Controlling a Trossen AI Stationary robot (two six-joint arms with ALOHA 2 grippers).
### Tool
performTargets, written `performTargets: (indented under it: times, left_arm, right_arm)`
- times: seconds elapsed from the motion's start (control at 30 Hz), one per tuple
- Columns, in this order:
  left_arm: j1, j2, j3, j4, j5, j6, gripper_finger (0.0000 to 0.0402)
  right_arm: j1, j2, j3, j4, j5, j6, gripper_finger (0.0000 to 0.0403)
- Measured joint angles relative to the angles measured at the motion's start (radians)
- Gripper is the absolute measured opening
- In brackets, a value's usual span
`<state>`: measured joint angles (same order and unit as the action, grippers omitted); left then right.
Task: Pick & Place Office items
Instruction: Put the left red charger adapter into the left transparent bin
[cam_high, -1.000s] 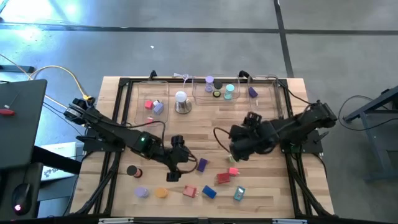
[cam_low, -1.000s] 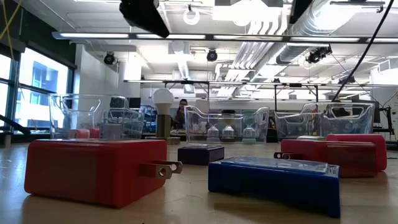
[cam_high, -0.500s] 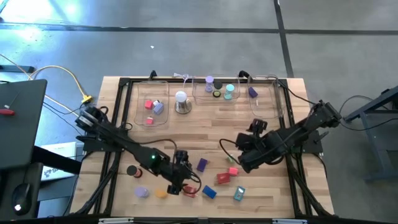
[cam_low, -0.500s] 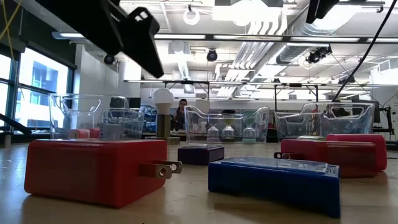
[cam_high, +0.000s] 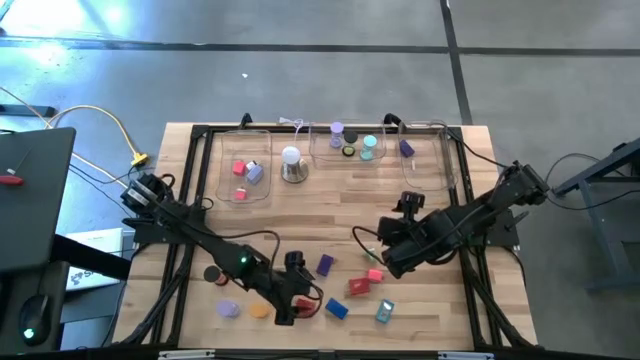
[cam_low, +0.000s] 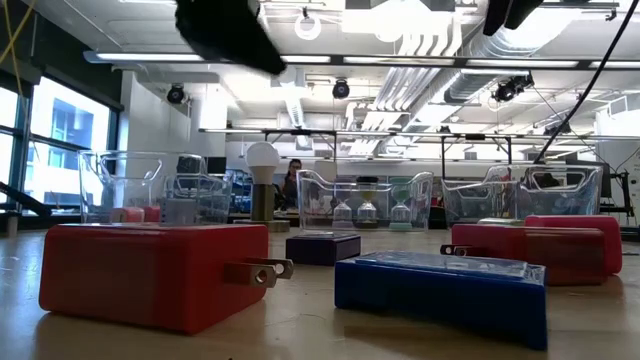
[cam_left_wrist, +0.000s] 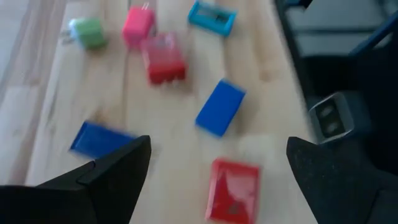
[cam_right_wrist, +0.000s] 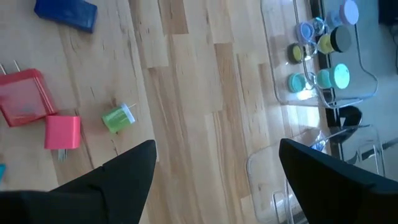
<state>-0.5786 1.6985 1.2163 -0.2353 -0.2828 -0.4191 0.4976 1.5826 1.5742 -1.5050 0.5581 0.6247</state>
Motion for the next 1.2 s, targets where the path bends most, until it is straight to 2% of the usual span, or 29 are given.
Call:
performTargets:
  times: [0.17,0.23,0.3,0.4,0.5,0.67,0.8,0.93,1.2]
  left_arm:
    - [-0.013,0.0,0.0,0.111,0.02,0.009,0.0363]
    - [-0.011,-0.001,0.0,0.126,0.019,0.063,0.0363]
    - [0.004,-0.002,0.001,0.126,0.028,0.035,0.0363]
    - [0.047,-0.023,0.041,0.021,0.081,-0.02,0.0363]
    - [0.083,-0.014,0.139,-0.155,0.166,-0.056,0.0363]
    - [0.056,0.075,0.361,-0.383,0.178,0.05,0.0363]
    - [0.034,0.15,0.501,-0.603,0.178,0.006,0.0363]
    - [0.028,0.222,0.51,-0.698,0.181,-0.05,0.0363]
    - [0.013,0.324,0.512,-0.721,0.211,-0.047,0.0363]
  right_arm:
    - [0.0,0.0,0.0,0.006,0.02,-0.001,0.033]
    - [0.0,0.0,0.0,0.006,0.02,-0.001,0.033]
    - [0.0,0.0,0.0,0.006,0.019,0.003,0.033]
    - [0.0,0.0,0.0,0.006,0.013,0.009,0.033]
    - [0.0,0.0,0.0,0.004,0.009,0.025,0.033]
    - [0.0,0.0,0.0,0.001,0.009,0.033,0.033]
    - [0.0,0.0,0.0,0.003,0.008,0.038,0.033]
    - [0.0,0.0,0.0,0.003,0.008,0.059,0.033]
    - [0.0,0.0,0.0,0.004,0.008,0.059,0.033]
